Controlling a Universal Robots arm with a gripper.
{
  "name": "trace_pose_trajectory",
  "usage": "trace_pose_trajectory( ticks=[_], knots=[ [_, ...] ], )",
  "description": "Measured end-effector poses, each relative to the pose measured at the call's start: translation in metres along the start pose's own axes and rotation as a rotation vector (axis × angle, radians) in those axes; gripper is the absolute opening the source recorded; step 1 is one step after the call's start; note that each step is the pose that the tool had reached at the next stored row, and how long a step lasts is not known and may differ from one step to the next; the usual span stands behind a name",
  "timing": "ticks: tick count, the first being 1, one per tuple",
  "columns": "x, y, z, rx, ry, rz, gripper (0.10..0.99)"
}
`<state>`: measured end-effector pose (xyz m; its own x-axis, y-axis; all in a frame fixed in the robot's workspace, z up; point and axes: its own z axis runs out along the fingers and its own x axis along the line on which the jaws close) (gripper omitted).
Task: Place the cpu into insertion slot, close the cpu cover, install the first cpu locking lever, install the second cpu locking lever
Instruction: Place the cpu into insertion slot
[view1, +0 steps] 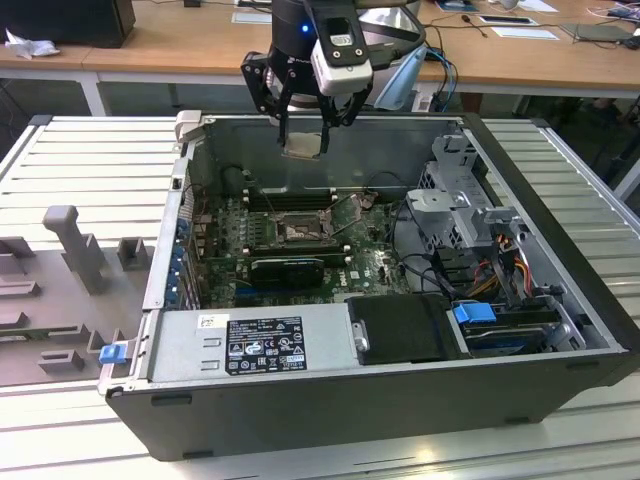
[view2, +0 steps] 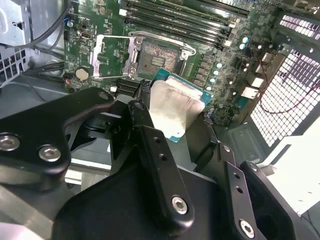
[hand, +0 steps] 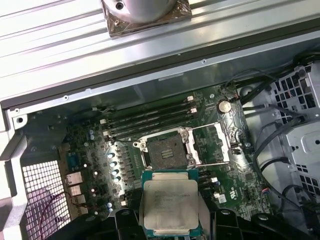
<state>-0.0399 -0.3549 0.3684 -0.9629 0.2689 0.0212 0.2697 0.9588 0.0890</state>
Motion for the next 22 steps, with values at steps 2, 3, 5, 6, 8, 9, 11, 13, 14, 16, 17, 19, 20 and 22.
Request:
trace_pose_trajectory(
  ticks=[2,3,5,6,8,9,11,13,14,16,17,19,20,22],
  knots=[
    [0.0,0.0,0.0,0.0,-0.0011,0.012,0.525],
    [0.0,0.0,0.0,0.0,-0.0014,0.016,0.525],
    [0.0,0.0,0.0,-0.001,-0.0023,0.026,0.525],
    [0.0,0.0,0.0,-0.001,-0.0029,0.032,0.525],
    [0.0,0.0,0.0001,-0.001,-0.004,0.045,0.525],
    [0.0,0.0,0.0001,-0.001,-0.0044,0.049,0.525],
    [0.0,0.0,0.0001,-0.001,-0.0054,0.06,0.525],
    [0.0,0.0,0.0001,-0.001,-0.0062,0.069,0.525],
    [0.0,0.0,0.0001,-0.002,-0.007,0.078,0.525],
    [0.0,0.0,0.0002,-0.002,-0.0077,0.086,0.525],
    [0.0,0.0,0.0002,-0.002,-0.0085,0.095,0.525],
    [0.0,0.0,0.0002,-0.002,-0.0093,0.104,0.525],
    [0.0,0.0,0.0002,-0.002,-0.0096,0.108,0.525],
    [0.0,0.0,0.0002,-0.002,-0.0104,0.117,0.525]
  ],
)
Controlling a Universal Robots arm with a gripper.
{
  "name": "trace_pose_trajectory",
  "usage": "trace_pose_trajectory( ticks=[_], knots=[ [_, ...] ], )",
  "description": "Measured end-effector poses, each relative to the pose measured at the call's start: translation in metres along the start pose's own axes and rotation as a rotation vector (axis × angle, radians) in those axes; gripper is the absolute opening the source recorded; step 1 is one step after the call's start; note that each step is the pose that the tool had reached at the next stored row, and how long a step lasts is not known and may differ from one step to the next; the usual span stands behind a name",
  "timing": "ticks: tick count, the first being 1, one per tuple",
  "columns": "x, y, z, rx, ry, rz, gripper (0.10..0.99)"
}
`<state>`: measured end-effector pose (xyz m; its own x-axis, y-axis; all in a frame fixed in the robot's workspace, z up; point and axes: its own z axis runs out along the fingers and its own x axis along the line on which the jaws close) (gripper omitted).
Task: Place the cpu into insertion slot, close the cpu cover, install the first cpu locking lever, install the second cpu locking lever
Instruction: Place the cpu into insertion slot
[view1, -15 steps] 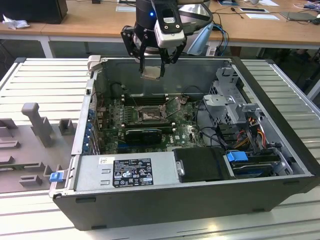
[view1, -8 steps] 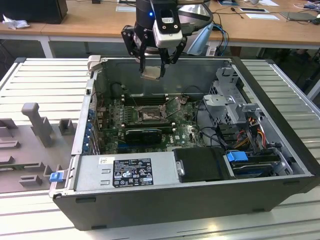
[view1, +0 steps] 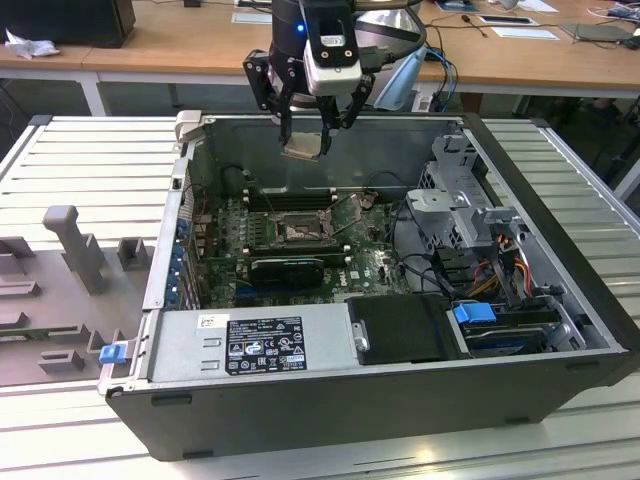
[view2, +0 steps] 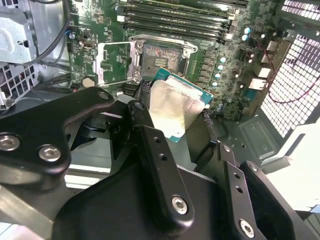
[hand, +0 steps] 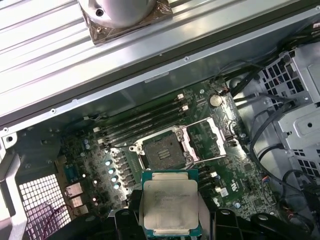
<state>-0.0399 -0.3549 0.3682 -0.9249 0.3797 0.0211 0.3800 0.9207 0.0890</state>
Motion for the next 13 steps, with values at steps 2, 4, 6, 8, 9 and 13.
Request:
trace_pose_trajectory(
  ticks=[2,4,6,8,9,13],
  knots=[
    [0.0,0.0,0.0,0.0,-0.0007,0.007,0.525],
    [0.0,0.0,0.0,0.0,-0.0013,0.015,0.525],
    [0.0,0.0,0.0,0.0,-0.0023,0.027,0.525],
    [0.0,0.0,0.0,-0.001,-0.0032,0.035,0.525],
    [0.0,0.0,0.0,-0.001,-0.004,0.045,0.525],
    [0.0,0.0,0.0001,-0.001,-0.0055,0.062,0.525]
  ],
)
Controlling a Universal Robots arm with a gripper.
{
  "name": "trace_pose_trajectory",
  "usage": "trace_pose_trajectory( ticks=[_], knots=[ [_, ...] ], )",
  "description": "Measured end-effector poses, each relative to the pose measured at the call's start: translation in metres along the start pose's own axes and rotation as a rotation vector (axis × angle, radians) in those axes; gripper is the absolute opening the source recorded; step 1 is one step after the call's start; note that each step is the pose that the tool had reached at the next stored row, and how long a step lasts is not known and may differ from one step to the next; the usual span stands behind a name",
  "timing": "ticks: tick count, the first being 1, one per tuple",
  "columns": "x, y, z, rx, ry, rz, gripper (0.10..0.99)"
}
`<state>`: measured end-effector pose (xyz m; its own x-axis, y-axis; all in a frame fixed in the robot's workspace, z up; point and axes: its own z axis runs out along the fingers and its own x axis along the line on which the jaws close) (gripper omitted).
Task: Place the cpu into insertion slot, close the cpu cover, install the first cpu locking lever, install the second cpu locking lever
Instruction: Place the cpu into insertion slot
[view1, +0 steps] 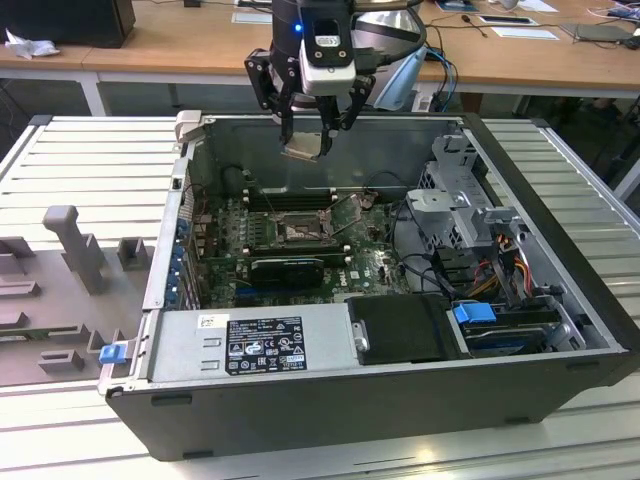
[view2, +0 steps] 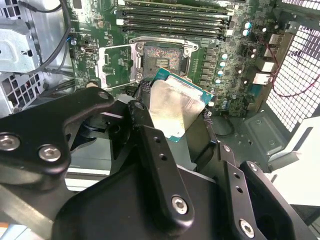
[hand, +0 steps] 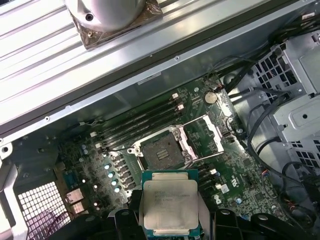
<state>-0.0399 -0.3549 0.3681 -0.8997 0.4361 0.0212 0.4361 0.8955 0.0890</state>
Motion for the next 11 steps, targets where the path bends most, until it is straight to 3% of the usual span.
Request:
trace_pose_trajectory(
  ticks=[11],
  knots=[
    [0.0,0.0,0.0001,-0.001,-0.0047,0.051,0.525]
  ],
)
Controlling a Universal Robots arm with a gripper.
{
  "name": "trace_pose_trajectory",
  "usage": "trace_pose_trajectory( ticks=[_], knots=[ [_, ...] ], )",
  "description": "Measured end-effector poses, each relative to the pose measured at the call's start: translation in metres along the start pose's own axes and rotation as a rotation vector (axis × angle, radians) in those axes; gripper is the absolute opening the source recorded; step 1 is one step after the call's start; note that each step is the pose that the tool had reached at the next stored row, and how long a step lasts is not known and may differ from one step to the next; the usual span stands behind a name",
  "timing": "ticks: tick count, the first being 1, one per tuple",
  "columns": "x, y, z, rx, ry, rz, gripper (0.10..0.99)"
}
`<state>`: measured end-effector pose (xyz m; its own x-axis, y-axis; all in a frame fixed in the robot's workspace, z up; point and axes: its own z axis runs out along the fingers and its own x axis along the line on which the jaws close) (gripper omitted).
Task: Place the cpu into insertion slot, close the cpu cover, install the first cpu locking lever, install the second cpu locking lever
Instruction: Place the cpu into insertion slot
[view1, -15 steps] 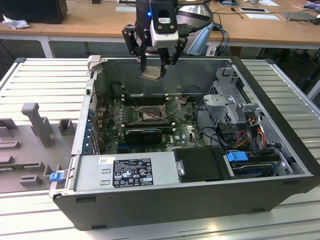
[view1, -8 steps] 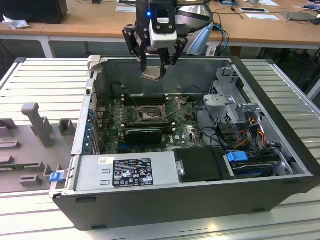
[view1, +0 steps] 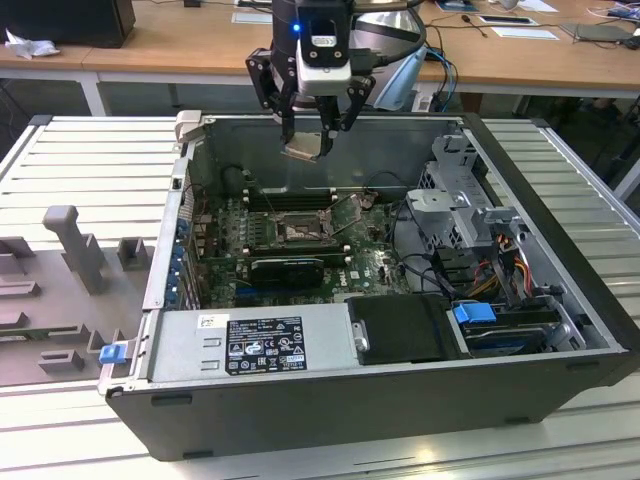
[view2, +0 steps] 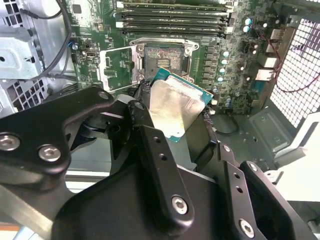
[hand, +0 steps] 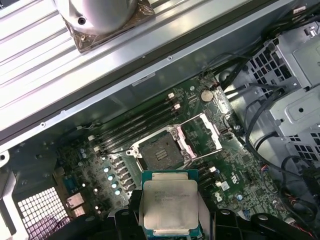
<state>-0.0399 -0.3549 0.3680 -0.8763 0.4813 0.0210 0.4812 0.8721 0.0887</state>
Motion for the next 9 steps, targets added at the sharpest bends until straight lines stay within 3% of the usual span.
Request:
trace_pose_trajectory(
  ticks=[9],
  knots=[
    [0.0,0.0,0.0,-0.001,-0.0054,0.061,0.525]
  ],
)
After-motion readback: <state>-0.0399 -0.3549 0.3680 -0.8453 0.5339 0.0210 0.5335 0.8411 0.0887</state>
